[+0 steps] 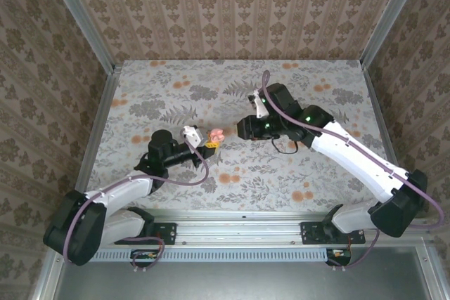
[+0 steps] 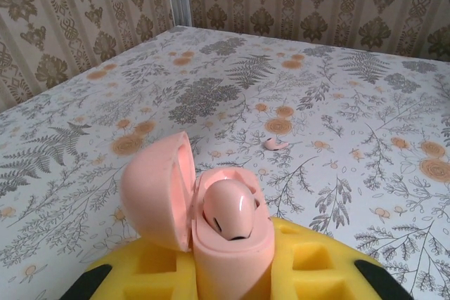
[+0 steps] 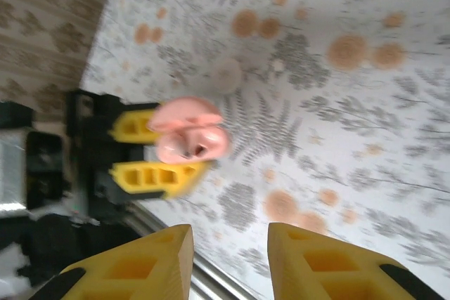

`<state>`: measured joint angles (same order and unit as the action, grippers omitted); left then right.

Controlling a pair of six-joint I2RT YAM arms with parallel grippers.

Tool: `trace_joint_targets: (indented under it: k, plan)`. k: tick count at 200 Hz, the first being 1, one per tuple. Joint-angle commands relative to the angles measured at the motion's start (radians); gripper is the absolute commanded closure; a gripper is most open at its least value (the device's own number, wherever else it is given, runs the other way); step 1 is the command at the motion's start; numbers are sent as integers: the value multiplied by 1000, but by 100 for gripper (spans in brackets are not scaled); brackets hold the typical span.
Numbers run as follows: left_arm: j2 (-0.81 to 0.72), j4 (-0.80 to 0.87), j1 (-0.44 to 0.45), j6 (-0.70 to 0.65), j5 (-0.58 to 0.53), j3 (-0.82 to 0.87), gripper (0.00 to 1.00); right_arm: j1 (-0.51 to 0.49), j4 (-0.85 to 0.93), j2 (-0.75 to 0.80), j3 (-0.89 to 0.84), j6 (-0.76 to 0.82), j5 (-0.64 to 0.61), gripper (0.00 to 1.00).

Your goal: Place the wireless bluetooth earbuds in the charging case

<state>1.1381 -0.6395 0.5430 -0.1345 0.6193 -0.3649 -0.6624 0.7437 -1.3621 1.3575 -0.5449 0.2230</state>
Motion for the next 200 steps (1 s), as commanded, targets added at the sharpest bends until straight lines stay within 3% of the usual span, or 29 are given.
trace_joint_targets:
  k: [1, 43, 80, 200]
  plan:
    - [11, -25, 9, 13, 9, 2, 86, 50, 258, 2, 53, 199, -43, 65]
    - [19, 5, 18, 8, 16, -13, 86, 123, 445, -54, 72, 537, -153, 65]
    - [27, 20, 26, 5, 43, -20, 86, 152, 486, -147, 55, 750, -246, 65]
    - [29, 92, 29, -11, 42, -29, 86, 268, 310, -411, 11, 892, -262, 62]
